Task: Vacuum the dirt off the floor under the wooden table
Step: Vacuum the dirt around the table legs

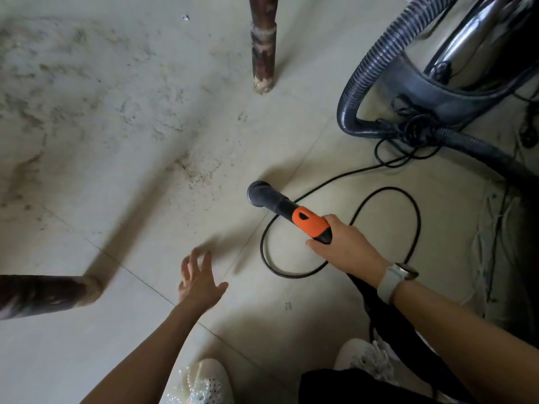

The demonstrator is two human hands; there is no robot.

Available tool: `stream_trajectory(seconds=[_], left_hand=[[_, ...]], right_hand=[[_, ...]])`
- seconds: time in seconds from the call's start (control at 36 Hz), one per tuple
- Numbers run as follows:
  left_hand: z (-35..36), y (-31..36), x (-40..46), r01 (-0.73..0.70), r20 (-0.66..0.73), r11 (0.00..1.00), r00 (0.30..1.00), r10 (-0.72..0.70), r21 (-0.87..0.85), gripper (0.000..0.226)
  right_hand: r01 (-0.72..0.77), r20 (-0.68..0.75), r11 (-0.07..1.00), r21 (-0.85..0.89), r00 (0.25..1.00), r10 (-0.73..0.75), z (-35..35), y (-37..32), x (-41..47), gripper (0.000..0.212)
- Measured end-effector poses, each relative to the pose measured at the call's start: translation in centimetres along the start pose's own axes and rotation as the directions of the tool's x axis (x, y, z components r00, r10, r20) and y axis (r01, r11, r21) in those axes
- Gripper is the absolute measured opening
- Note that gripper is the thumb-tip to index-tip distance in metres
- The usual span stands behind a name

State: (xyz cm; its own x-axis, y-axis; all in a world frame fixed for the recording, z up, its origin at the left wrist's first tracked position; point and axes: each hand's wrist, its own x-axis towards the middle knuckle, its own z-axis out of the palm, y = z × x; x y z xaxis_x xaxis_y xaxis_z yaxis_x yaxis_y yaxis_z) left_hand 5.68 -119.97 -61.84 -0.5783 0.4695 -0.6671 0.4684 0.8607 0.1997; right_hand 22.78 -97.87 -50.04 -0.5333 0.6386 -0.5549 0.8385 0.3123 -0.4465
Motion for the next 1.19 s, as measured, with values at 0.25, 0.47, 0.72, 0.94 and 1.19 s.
stream_trajectory(seconds=[0.25,0.47,0.72,0.94,1.19], left_hand=[[0.1,1.2,0.2,0.016,-0.085,0.995,0.996,-0.008,0.095,0.087],[0.1,1.1,0.4,-0.007,-0.129,0.986,0.991,0.029,0.164,0.087],[-0.2,0.7,0.3,-0.024,-0.137,0.971,0.989,0.058,0.238,0.091],[-0.6,1.1,1.0,-0.032,-0.123,0.969,0.990,0.063,0.245,0.098],[-0.5,1.2,1.0,-0.022,-0.107,0.967,0.993,0.051,0.253,0.099]], right_hand=[[-0.024,-0.036,1.000,-0.010,0.999,0.024,0.3,2.4,-3.4,0.040],[0.001,-0.112,0.999,-0.049,0.994,-0.006,-0.1,0.8,0.5,0.039],[0.055,-0.188,0.998,0.025,0.981,-0.050,0.0,-1.5,3.7,0.036],[-0.002,-0.241,0.998,0.064,0.970,0.017,-1.6,-0.5,6.0,0.037],[0.032,-0.250,0.989,0.146,0.968,0.005,-1.8,-6.0,11.2,0.030]])
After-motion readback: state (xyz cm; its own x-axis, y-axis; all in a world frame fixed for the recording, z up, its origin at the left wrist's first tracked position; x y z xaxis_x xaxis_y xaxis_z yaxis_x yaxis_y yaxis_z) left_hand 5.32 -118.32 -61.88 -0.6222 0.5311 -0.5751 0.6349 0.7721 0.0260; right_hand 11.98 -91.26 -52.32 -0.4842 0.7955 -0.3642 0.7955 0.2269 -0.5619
